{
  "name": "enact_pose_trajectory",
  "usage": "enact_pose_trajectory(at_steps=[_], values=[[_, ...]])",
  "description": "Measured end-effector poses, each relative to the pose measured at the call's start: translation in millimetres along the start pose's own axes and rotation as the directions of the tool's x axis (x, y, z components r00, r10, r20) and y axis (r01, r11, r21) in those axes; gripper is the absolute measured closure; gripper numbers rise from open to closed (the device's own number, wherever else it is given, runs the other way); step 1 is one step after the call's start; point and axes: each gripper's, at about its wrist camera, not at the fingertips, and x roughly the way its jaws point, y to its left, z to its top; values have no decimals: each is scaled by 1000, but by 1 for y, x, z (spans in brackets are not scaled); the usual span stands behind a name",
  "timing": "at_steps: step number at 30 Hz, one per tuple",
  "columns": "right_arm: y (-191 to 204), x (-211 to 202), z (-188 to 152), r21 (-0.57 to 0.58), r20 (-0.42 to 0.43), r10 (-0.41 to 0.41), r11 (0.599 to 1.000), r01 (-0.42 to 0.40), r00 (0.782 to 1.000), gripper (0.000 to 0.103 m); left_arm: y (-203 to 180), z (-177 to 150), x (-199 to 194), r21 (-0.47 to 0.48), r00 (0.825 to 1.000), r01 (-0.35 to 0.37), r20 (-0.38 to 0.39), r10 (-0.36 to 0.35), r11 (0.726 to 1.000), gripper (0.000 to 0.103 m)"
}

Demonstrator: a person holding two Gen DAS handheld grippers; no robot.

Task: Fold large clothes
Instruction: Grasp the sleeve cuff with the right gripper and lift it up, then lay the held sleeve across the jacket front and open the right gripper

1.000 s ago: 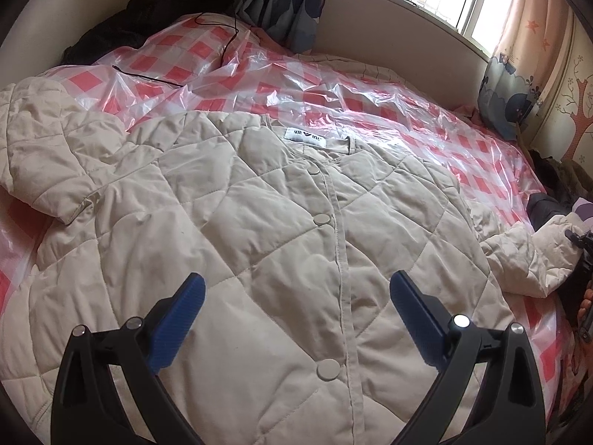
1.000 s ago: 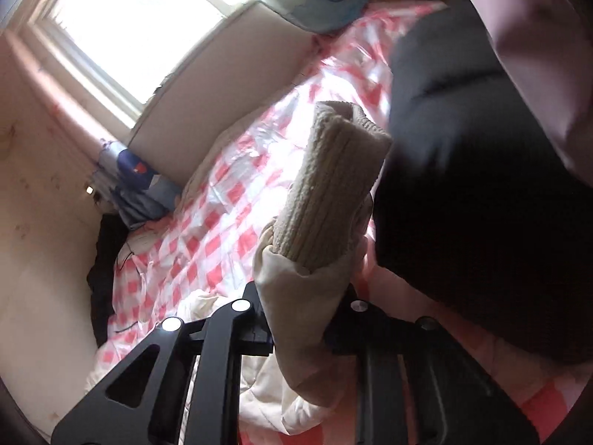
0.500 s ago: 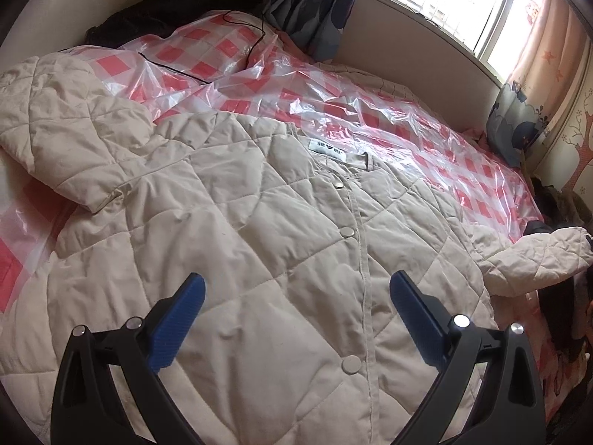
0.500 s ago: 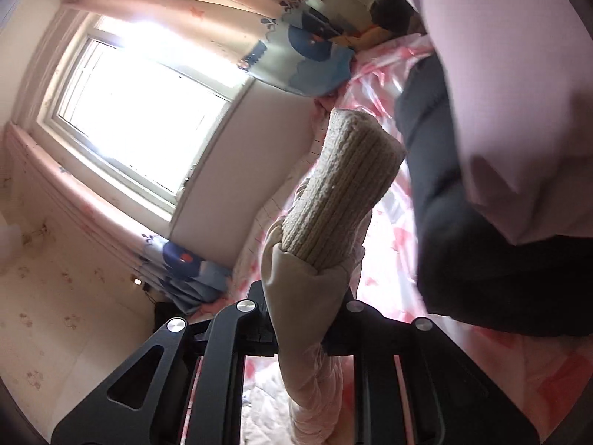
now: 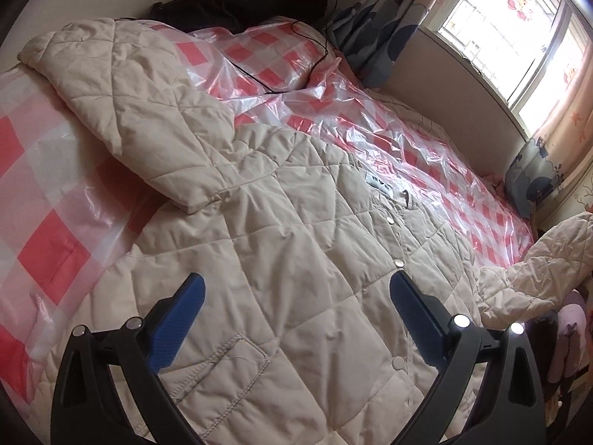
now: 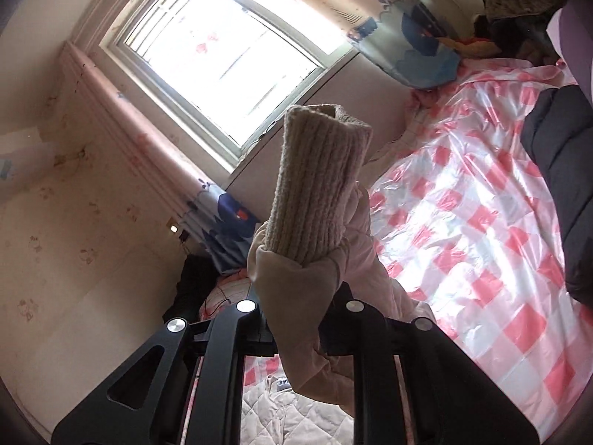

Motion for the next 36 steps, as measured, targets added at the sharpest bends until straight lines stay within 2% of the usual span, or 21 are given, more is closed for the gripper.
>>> enact_pose_trajectory(at_steps=[8,14,20,27,32,36], values=[[76,39,-37,-55,-67,79,995,-83,995,88,5,1,-5,66,996,-91,-1,91,994,7],[124,70,-78,-71,-139,144,985,-155,980,88,23,3,-6,12,995,-99,-27,100,995,7],[162,105,-129,-82,-221,166,979,-187,961,88,38,7,-15,-34,996,-87,-27,86,996,7],[200,144,-206,-171,-331,129,966,-194,935,88,58,12,-23,-89,997,-71,-44,67,994,7],[215,175,-268,-288,-404,40,943,-169,914,88,66,13,-27,-103,997,-64,-59,58,993,7],[218,198,-321,-377,-460,-39,913,-156,887,88,67,13,-23,-103,995,-60,-87,51,993,7]])
